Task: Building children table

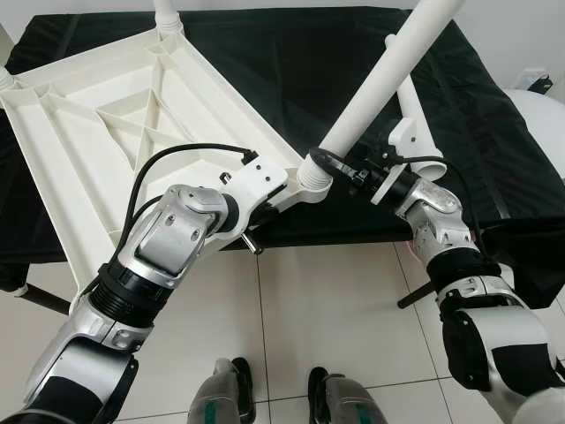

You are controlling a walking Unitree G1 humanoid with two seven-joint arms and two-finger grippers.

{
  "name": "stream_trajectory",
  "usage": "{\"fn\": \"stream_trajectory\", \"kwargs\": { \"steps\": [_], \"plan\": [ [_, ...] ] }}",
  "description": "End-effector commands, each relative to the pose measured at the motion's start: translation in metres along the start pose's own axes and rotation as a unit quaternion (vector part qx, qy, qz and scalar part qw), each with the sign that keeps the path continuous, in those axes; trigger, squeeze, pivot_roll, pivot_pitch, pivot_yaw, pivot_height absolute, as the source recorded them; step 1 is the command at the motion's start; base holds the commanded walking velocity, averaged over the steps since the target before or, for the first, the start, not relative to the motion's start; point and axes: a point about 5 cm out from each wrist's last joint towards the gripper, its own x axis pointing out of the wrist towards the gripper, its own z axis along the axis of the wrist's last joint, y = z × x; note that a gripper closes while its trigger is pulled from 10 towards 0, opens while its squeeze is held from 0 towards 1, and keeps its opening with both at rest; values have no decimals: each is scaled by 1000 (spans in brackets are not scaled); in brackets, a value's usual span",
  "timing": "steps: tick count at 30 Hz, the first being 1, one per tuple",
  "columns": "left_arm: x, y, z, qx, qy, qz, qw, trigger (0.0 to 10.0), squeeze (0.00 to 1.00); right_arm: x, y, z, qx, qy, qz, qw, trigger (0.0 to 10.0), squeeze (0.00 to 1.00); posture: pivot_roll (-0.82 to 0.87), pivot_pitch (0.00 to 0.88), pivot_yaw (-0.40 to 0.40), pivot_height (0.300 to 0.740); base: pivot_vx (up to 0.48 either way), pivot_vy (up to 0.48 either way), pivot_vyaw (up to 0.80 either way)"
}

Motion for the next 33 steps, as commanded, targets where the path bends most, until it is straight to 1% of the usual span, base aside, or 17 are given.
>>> {"fn": "stream_trajectory", "kwargs": {
  "steps": [1, 5, 12, 14, 15, 17, 18, 19, 21, 29, 30, 33],
  "plan": [
    [-9, 7, 13, 18, -30, 54, 998, 10000, 0, 6, -1, 10, -4, -21, -1, 1000, 10000, 0, -22, 183, -18, 740, 0, 0, 0],
    [-8, 6, 14, 19, -30, 52, 998, 10000, 0, 10, -3, 18, -6, -41, -6, 999, 10000, 0, -22, 178, -15, 740, 0, 0, 0],
    [-8, 6, 14, 21, -30, 51, 998, 10000, 0, 11, -1, 17, 0, -45, -4, 999, 10000, 0, -17, 173, -14, 740, 0, 0, 0],
    [-8, 6, 14, 21, -30, 51, 998, 10000, 0, 11, 0, 15, 1, -38, 2, 999, 10000, 0, -17, 173, -14, 740, 0, 0, 0],
    [-9, 6, 14, 21, -30, 51, 998, 10000, 0, 11, 2, 13, -1, -26, 14, 1000, 10000, 0, -17, 170, -13, 740, 0, 0, 0],
    [-9, 6, 14, 21, -30, 51, 998, 10000, 0, 11, 2, 13, -1, -26, 14, 1000, 10000, 0, -17, 170, -13, 740, 0, 0, 0],
    [-9, 6, 14, 21, -30, 51, 998, 10000, 0, 10, 3, 11, -5, -9, 25, 1000, 10000, 0, -17, 170, -13, 740, 0, 0, 0],
    [-9, 6, 14, 21, -30, 51, 998, 10000, 0, 10, 3, 11, -5, -9, 25, 1000, 10000, 0, -17, 170, -13, 740, 0, 0, 0],
    [-8, 5, 14, 21, -30, 51, 998, 10000, 0, 10, 2, 11, -14, 9, 33, 999, 10000, 0, -17, 170, -13, 740, 0, 0, 0],
    [-9, 6, 14, 23, -32, 53, 998, 10000, 0, 9, -3, 15, -13, 9, 26, 1000, 10000, 0, -18, 178, -13, 740, 0, 0, 0],
    [-9, 7, 14, 24, -31, 54, 998, 10000, 0, 9, -6, 18, -14, 12, 26, 999, 10000, 0, -18, 179, -13, 740, 0, 0, 0],
    [-9, 7, 14, 25, -32, 54, 998, 10000, 0, 9, -8, 19, -14, 20, 24, 999, 10000, 0, -19, 181, -13, 740, 0, 0, 0]
  ]
}}
